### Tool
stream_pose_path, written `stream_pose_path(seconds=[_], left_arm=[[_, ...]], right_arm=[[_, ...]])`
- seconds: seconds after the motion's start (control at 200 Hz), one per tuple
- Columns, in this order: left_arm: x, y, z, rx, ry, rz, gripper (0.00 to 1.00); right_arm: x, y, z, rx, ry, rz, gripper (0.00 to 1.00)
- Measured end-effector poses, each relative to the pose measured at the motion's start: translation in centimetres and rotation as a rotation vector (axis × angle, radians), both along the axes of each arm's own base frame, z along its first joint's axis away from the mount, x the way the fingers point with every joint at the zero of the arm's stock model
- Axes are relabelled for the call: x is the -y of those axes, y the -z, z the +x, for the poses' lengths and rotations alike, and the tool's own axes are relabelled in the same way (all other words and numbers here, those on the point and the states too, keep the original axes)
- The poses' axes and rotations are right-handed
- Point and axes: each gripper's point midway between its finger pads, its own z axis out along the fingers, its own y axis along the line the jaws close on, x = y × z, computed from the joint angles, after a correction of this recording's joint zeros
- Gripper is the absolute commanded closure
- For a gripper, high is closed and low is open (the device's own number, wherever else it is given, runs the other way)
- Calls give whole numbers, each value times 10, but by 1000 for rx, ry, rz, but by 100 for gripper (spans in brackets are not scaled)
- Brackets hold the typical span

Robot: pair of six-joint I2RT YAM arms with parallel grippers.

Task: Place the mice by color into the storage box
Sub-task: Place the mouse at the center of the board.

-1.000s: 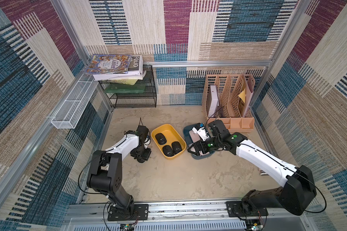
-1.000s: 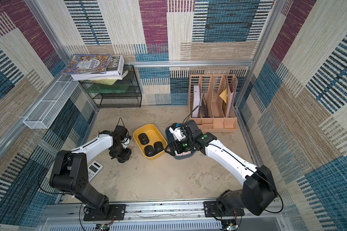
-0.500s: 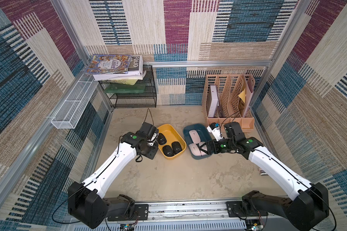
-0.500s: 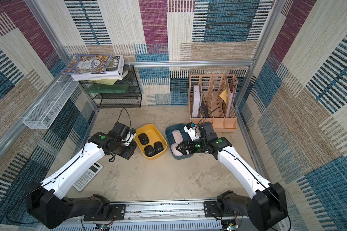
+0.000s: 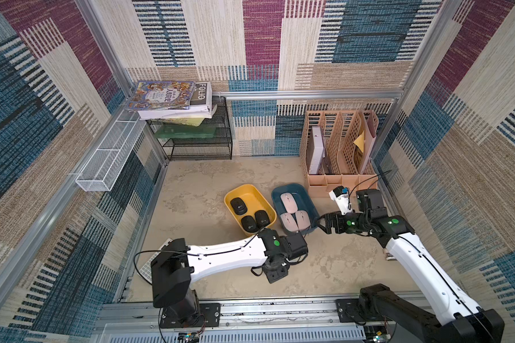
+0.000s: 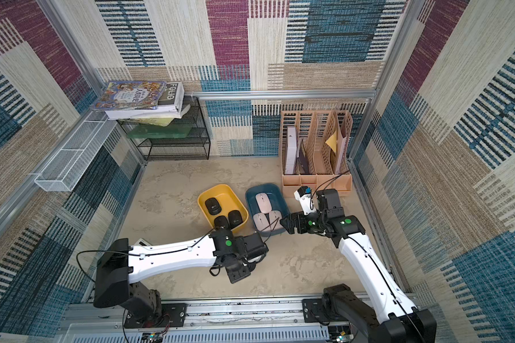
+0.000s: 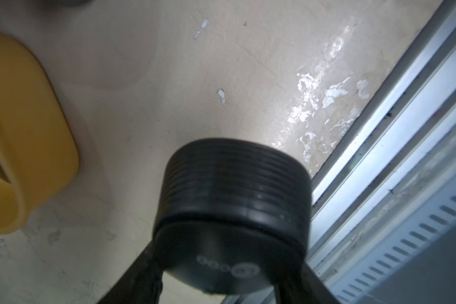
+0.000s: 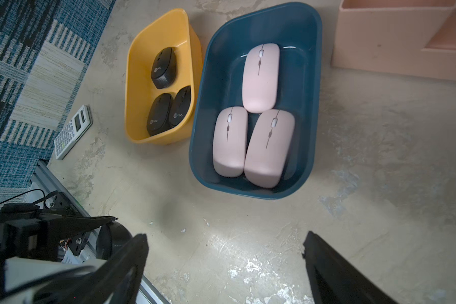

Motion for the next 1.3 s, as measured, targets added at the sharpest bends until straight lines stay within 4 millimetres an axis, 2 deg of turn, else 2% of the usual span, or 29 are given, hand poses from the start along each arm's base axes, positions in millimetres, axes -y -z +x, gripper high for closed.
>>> stream_pose_path(seconds=[0.21, 0.341, 0.446, 0.561, 0.746, 0.886, 1.042, 1.082, 1.202, 1.302], left_arm=[[7, 19, -3, 11, 77, 58, 44], [6, 33, -7, 1, 121, 93, 40], [4, 43, -8, -4, 149, 117, 31], [6, 48, -5, 8, 164, 121, 16], [8, 47, -2, 33, 167, 106, 8], [6, 27, 4, 73, 125, 41, 6], [-10, -19, 24, 132, -63, -142, 4], [-19, -28, 33, 140, -138, -194, 4], [-70, -52, 69, 168, -459, -342, 4], [-96, -73, 80, 175, -625, -468, 4]], right_arm=[[2, 9, -5, -22, 2, -8, 4], [2, 13, -7, -33, -1, -8, 4], [2, 13, -8, -37, -3, -6, 4], [1, 13, -8, -37, -6, -2, 4], [-2, 11, -9, -40, -18, 13, 4], [-4, 3, -7, -31, -26, 33, 4], [-5, -2, -2, -26, -22, 46, 4], [-5, -3, -1, -28, -18, 49, 4], [-8, -1, 3, -37, -25, 73, 4], [-20, 11, -3, -74, -61, 98, 4]])
